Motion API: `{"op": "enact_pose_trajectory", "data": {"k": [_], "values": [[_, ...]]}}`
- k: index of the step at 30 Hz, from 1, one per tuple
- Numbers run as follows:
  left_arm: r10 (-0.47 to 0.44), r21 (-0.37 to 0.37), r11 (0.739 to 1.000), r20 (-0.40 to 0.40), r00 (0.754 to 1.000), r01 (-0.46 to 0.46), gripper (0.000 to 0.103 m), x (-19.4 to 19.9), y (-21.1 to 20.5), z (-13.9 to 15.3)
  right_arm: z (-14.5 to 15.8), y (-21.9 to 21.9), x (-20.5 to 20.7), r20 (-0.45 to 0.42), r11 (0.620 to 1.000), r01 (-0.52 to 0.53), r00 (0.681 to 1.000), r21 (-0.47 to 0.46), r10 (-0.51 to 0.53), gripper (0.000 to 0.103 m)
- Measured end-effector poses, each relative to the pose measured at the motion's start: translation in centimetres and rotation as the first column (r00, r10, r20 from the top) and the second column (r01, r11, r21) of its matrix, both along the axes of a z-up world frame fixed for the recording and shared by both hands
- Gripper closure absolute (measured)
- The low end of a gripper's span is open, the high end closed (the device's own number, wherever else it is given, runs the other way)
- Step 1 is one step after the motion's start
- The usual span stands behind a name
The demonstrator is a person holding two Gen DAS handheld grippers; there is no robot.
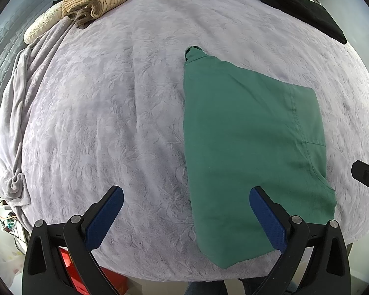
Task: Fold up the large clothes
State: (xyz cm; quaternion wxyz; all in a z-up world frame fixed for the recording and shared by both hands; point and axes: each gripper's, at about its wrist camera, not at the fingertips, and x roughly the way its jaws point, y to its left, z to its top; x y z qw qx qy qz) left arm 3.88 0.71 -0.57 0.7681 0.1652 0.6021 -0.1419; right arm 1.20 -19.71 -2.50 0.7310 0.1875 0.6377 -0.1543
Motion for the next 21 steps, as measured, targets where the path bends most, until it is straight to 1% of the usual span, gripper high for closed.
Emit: {"op": "enact_pose_trajectory", "data": {"k": [10, 16, 21], "values": [[-0.001, 0.005, 1.000, -0.023, 1.000, 0.001, 0.000, 0.9, 0.3, -0.4, -0.4, 0.0, 0.3, -0.006, 1.000, -0.009, 1.000, 0.004, 0.009, 0.000], [-0.017, -0.005, 1.000, -0.008, 1.000, 0.017, 0.000, 1.0, 0.4, -0.2, -0.6, -0.3, 0.5, -0.011, 1.000, -0.012, 1.000, 0.008, 0.012, 0.000], [-0.023, -0.005, 1.000, -0.010, 1.000, 0.023, 0.000, 1.2, 0.3, -0.2, -0.7, -0.2, 0.6, -0.012, 1.000, -0.014, 1.000, 0.010, 0.014, 0.000]]}}
